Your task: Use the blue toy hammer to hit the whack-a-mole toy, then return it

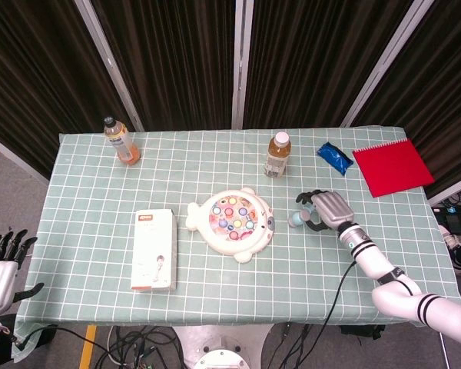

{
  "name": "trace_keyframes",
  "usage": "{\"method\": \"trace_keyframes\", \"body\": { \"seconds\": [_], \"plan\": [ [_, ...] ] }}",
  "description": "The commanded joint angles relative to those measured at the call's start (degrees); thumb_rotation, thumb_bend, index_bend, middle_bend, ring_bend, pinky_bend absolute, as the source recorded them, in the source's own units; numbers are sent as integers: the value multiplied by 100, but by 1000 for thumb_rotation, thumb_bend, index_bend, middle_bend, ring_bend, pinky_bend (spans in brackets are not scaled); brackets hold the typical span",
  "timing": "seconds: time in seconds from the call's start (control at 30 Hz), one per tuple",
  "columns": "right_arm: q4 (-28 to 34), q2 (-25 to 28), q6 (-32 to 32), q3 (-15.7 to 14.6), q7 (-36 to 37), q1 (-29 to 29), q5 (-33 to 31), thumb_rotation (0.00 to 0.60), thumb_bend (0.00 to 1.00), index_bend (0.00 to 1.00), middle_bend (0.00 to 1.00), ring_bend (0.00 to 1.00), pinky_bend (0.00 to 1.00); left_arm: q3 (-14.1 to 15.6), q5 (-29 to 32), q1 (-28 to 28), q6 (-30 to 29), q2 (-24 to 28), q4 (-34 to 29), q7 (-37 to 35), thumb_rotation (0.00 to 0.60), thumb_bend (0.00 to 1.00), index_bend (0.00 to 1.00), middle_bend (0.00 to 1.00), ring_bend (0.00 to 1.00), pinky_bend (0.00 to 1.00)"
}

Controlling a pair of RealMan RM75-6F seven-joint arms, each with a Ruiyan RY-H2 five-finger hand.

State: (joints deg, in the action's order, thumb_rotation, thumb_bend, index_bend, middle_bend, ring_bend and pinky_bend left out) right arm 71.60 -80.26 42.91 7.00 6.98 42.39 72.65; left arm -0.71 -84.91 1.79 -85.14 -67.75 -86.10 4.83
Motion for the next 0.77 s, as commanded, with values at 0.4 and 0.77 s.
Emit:
{"method": "trace_keyframes", "body": {
  "seconds": [0.4, 0.77],
  "plan": [
    [1517, 1206, 2105, -246, -549, -1264, 438, 600, 243, 279, 327, 231, 302, -9, 23, -36, -52, -22, 37, -66, 600, 0, 167, 71, 0, 0],
    [2070, 1572, 4480, -689, -464, -2929, 1145, 600, 244, 193, 224, 112, 182, -125, -37, 54, -137, -112, 53, 29, 600, 0, 162, 72, 0, 0]
  ]
}}
